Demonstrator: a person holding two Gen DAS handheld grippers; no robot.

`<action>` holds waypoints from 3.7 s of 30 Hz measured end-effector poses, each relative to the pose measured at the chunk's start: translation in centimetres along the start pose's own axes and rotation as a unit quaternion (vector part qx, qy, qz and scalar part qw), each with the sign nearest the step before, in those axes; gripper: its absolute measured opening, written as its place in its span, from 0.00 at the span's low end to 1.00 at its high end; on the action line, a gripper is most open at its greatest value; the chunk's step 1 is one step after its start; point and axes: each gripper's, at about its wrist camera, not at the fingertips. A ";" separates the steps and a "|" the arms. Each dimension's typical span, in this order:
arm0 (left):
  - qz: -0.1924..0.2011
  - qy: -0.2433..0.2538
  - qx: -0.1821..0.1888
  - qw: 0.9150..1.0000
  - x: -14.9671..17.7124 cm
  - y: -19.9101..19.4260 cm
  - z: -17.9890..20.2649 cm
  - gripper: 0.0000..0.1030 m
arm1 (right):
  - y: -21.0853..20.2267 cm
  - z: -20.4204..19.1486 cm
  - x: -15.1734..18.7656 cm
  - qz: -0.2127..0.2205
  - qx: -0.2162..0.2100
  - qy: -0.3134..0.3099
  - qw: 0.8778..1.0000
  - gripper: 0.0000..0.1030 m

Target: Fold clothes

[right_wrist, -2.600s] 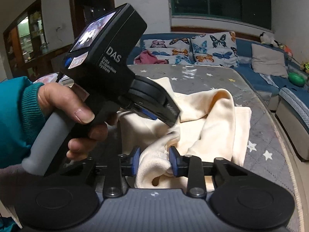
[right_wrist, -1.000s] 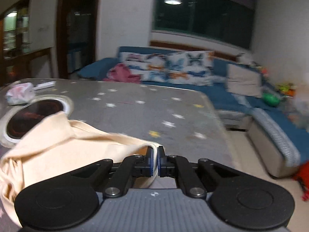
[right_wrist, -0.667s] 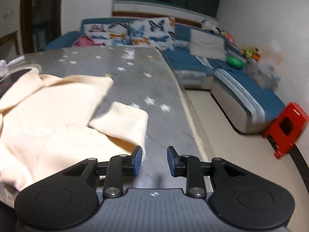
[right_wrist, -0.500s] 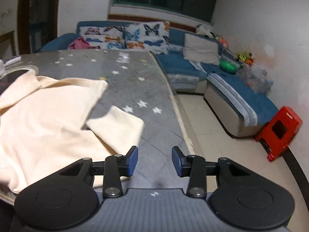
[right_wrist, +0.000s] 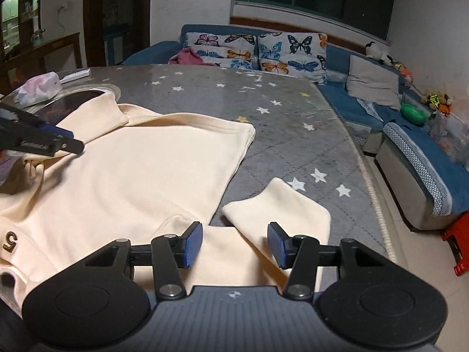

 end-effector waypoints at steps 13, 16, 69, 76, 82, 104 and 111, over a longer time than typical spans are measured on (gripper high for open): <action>0.044 -0.059 -0.049 0.996 -0.1 -1.7 -5.2 0.03 | 0.3 3.6 1.4 -0.016 0.057 0.040 0.997 0.51; 0.069 -0.095 -0.076 0.990 -0.1 -4.2 -7.7 0.02 | 0.0 4.5 1.6 -0.015 0.080 0.043 0.996 0.51; 0.009 -0.094 0.020 0.995 0.8 -0.8 -5.1 0.07 | 16.4 0.5 -7.4 -0.006 -0.023 0.015 1.000 0.10; 0.011 -0.088 0.002 0.996 0.2 -0.1 -5.7 0.07 | 16.5 2.2 -9.2 -0.007 -0.021 0.023 0.999 0.17; 0.015 -0.083 0.026 0.996 0.2 -2.1 -4.2 0.10 | 9.0 4.8 -7.4 -0.012 -0.011 0.004 1.000 0.19; 0.004 -0.034 0.145 0.989 4.6 -8.9 3.7 0.34 | -1.3 6.9 0.5 0.008 0.162 -0.030 0.986 0.03; 0.007 -0.031 0.141 0.990 4.8 -9.2 4.3 0.39 | -1.3 4.4 -0.2 0.023 0.075 -0.020 0.997 0.21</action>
Point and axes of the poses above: each gripper's, at about its wrist camera, not at the fingertips, and y roughly the way its jaws point, z to its right, x to its underside, and after that the axes turned 15 degrees about z, right-handed
